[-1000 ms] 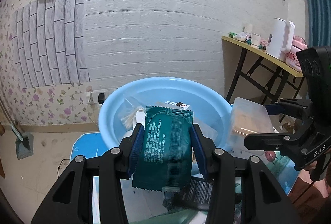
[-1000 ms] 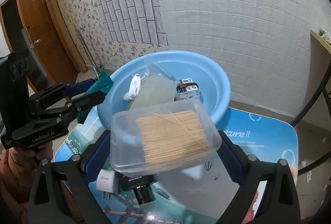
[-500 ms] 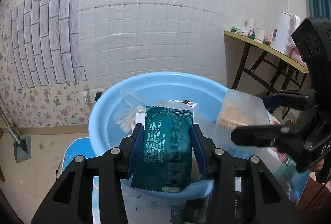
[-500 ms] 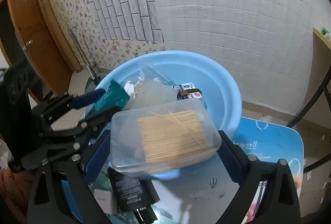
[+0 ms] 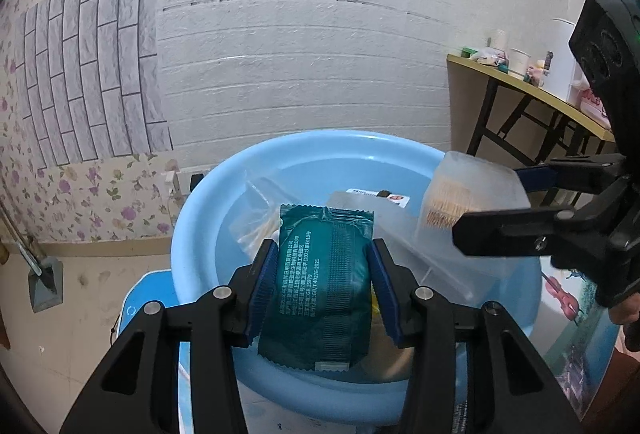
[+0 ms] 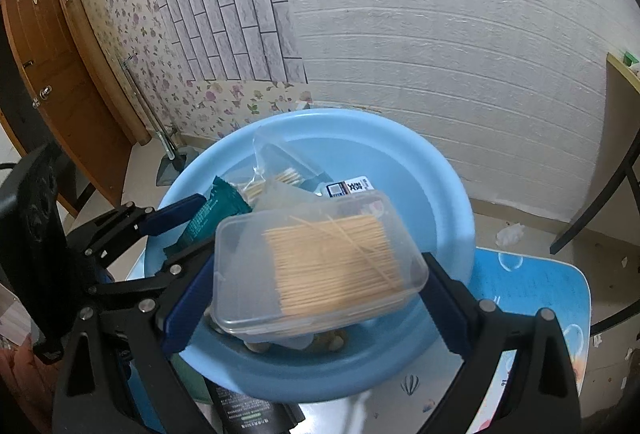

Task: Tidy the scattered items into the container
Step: 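Carry the green sachet and toothpick box up over the blue basin, then open the left gripper to drop the sachet while the right lowers and releases the toothpick box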

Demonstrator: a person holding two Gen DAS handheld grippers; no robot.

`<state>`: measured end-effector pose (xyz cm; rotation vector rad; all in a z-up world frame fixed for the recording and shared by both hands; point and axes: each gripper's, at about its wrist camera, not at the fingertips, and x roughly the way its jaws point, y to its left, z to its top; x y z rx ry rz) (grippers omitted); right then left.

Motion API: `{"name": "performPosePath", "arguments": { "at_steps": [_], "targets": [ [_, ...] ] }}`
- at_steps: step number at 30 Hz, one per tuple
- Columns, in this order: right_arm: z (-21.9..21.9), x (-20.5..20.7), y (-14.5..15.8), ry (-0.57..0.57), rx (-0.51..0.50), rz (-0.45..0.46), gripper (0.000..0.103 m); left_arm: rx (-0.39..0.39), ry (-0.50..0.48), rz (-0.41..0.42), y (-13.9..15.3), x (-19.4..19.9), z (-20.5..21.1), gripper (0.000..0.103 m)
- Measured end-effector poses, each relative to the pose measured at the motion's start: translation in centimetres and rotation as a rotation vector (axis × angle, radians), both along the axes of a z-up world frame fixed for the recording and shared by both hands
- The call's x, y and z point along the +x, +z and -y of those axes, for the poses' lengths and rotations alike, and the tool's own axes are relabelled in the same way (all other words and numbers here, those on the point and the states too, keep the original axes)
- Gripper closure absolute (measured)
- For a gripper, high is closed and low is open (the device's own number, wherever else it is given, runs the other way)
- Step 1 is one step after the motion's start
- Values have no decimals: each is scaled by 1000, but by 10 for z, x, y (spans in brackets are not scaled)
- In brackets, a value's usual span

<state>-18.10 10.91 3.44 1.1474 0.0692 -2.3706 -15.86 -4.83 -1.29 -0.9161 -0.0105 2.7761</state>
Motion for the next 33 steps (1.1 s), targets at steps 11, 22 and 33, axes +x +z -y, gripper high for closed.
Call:
{"name": "performPosePath", "arguments": {
  "at_steps": [11, 22, 33],
  "targets": [
    [-1, -6, -2, -18, -19, 3, 5, 15, -3, -16, 1, 4, 2, 47],
    [-3, -7, -2, -33, -36, 5, 5, 53, -20, -29, 5, 10, 4, 27],
    [-16, -3, 4, -52, -46, -14, 5, 62, -31, -38, 11, 19, 5, 25]
  ]
}}
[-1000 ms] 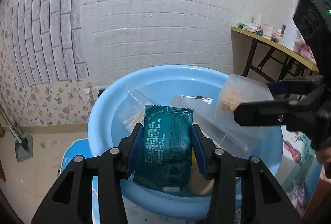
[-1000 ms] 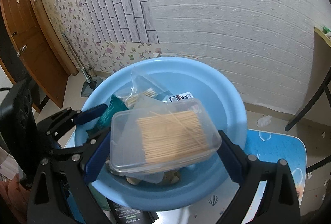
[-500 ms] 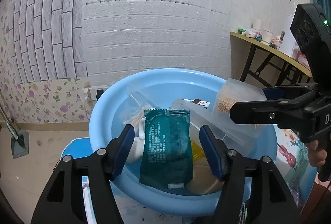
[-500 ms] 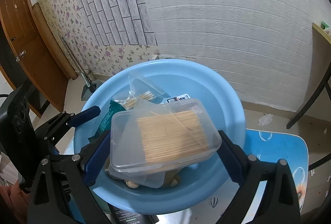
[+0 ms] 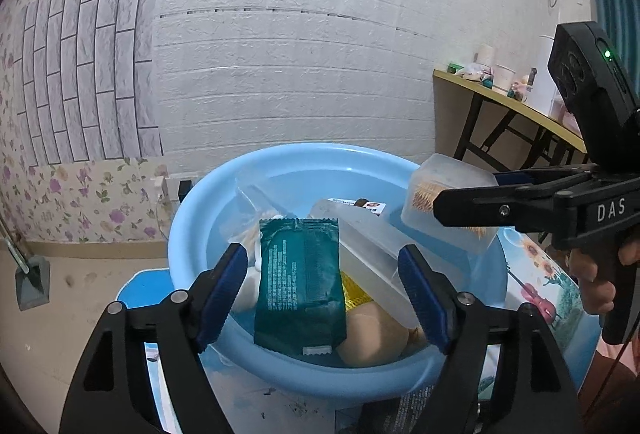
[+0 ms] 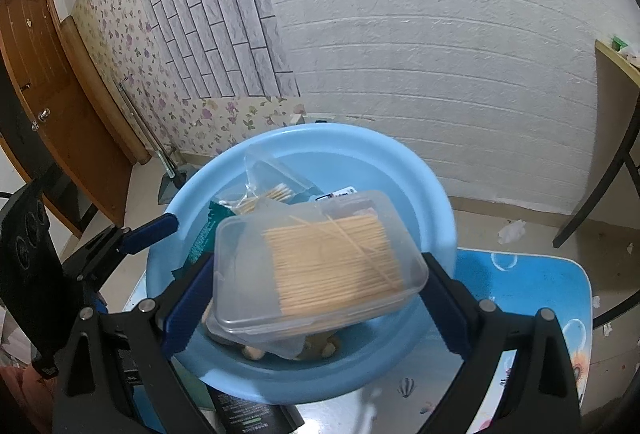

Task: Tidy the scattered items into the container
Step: 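Open the left gripper to drop the sachet while the right lowers and releases the toothpick box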

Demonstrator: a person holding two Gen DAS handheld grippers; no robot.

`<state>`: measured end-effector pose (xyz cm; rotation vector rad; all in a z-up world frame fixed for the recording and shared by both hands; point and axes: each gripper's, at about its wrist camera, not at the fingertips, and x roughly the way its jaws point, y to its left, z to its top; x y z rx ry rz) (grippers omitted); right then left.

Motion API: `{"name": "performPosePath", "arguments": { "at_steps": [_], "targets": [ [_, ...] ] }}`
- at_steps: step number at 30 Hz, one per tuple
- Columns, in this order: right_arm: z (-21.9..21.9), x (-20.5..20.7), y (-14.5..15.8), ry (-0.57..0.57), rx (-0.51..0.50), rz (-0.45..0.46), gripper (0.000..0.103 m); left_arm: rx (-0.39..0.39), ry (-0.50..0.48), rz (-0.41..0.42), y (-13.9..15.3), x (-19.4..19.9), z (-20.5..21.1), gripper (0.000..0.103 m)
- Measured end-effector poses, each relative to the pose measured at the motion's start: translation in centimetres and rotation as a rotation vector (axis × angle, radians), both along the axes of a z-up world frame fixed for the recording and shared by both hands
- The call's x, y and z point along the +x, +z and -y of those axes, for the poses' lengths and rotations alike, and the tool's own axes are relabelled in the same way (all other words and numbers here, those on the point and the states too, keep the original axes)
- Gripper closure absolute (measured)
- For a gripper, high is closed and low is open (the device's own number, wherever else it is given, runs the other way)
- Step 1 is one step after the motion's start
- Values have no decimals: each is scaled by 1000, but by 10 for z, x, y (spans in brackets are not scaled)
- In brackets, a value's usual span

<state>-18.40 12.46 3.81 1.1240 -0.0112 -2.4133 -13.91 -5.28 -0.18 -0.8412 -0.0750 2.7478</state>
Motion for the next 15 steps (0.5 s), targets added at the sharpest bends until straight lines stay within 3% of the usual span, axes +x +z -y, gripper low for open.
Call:
{"name": "performPosePath", "arguments": {
  "at_steps": [15],
  "targets": [
    [-4, -11, 0, 2, -65, 20, 5, 39, 53, 11, 5, 10, 22, 25]
  ]
}}
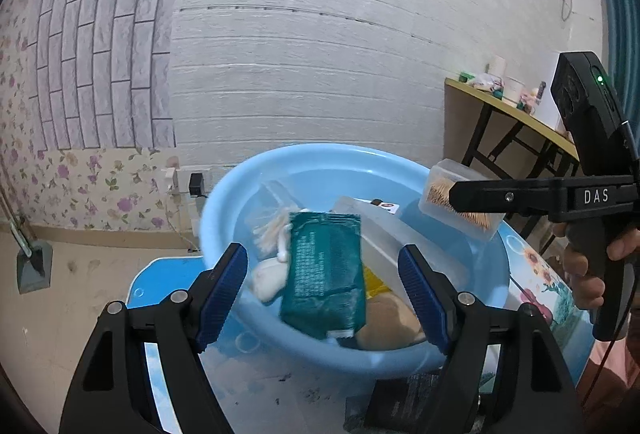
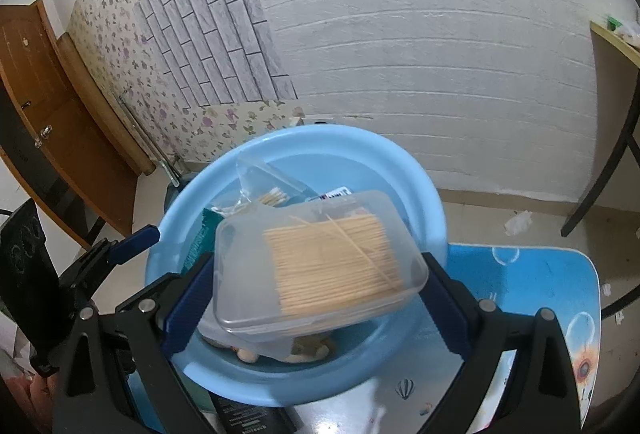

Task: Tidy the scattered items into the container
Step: 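Open the left gripper to drop the sachet while the right lowers and releases the toothpick box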

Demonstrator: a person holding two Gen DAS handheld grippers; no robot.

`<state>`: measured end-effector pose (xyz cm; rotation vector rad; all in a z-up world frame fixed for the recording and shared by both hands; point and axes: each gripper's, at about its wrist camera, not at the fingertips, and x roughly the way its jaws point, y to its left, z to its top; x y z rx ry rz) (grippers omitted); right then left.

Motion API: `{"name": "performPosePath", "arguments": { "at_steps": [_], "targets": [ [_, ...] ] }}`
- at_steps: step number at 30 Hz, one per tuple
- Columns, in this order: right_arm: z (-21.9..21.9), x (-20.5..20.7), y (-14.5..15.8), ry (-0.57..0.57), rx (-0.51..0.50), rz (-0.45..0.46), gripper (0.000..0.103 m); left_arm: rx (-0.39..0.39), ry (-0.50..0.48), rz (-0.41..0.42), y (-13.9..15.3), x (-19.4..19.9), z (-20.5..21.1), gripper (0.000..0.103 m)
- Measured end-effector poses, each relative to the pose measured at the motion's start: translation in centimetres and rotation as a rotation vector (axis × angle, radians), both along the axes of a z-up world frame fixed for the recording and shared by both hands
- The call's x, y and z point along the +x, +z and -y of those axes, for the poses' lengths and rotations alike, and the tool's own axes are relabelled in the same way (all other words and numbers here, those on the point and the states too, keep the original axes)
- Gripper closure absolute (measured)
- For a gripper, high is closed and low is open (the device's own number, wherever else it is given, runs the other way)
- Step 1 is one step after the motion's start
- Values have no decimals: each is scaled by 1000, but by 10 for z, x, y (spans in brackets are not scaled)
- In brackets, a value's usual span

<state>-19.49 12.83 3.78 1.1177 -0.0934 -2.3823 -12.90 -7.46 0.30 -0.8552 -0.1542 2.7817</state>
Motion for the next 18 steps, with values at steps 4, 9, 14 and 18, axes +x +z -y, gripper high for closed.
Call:
{"name": "performPosePath", "arguments": {
  "at_steps": [4, 9, 14, 18],
  "targets": [
    [14, -8, 5, 32, 0, -8, 5, 12, 27, -2, 2, 3, 10, 25],
    [35, -23, 5, 77, -19, 25, 5, 14, 48, -6, 3, 7, 18, 25],
    [57, -49, -2, 86, -25, 89, 5, 23, 56, -4, 2, 8, 24, 25],
    [64, -76, -17, 45, -44, 192, 5, 12, 56, 2, 0, 6, 25, 25]
  ]
}}
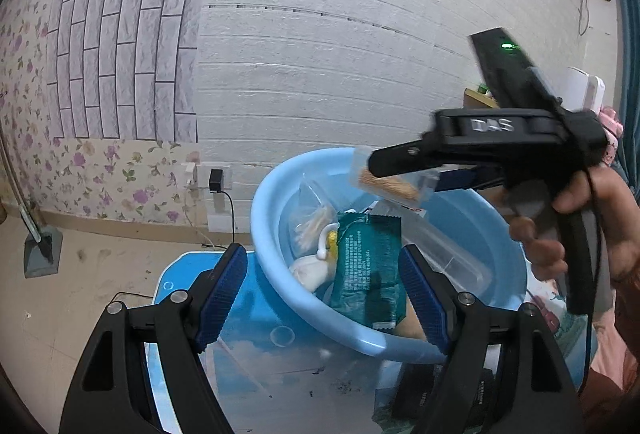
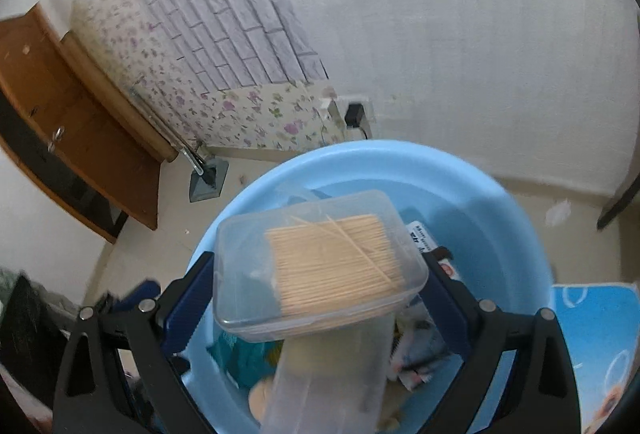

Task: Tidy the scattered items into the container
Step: 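Open the left gripper to drop the sachet while the right lowers and releases the toothpick box, then withdraw both grippers from the basin toward the black bottle and white charger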

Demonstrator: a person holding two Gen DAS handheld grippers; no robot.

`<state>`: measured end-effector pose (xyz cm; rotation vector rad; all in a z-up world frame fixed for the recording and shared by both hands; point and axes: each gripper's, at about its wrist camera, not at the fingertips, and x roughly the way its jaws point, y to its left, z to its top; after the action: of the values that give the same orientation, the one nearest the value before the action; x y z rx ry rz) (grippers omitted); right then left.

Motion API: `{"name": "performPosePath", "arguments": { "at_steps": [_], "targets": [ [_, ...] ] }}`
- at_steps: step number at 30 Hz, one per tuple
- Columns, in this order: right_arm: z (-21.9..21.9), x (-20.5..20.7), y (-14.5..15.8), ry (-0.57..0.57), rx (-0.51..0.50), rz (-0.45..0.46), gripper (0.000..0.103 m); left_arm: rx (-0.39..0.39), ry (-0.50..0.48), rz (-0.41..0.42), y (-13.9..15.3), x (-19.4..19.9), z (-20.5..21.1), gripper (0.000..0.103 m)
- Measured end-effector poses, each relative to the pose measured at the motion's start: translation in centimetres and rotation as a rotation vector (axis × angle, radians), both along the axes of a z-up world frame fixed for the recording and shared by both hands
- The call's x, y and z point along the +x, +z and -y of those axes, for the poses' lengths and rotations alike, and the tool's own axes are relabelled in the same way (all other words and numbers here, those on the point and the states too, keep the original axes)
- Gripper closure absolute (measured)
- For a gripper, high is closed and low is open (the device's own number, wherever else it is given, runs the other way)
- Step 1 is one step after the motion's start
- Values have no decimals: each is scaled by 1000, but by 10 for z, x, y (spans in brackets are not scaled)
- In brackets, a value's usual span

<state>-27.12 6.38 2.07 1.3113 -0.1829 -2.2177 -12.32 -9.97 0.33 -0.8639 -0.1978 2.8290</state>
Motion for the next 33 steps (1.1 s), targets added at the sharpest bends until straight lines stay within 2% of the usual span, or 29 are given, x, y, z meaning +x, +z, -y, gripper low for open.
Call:
{"name": "performPosePath", "arguments": {
  "at_steps": [7, 11, 14, 23, 33],
  "targets": [
    [9, -34, -17, -33, 83, 98, 6, 20, 3, 2, -3, -2, 6, 25],
    [18, -48, -26, -38, 154, 124, 6, 28, 4, 4, -4, -2, 9, 25],
    [24, -54, -29, -34, 165, 134, 6, 30, 6, 6, -5, -2, 11, 25],
    [28, -52, -31, -27, 174, 129, 6, 33, 9, 9, -7, -1, 12, 25],
    [14, -49, -31, -88, 103, 166, 5, 35, 15, 3, -7, 3, 14, 25]
  ]
}}
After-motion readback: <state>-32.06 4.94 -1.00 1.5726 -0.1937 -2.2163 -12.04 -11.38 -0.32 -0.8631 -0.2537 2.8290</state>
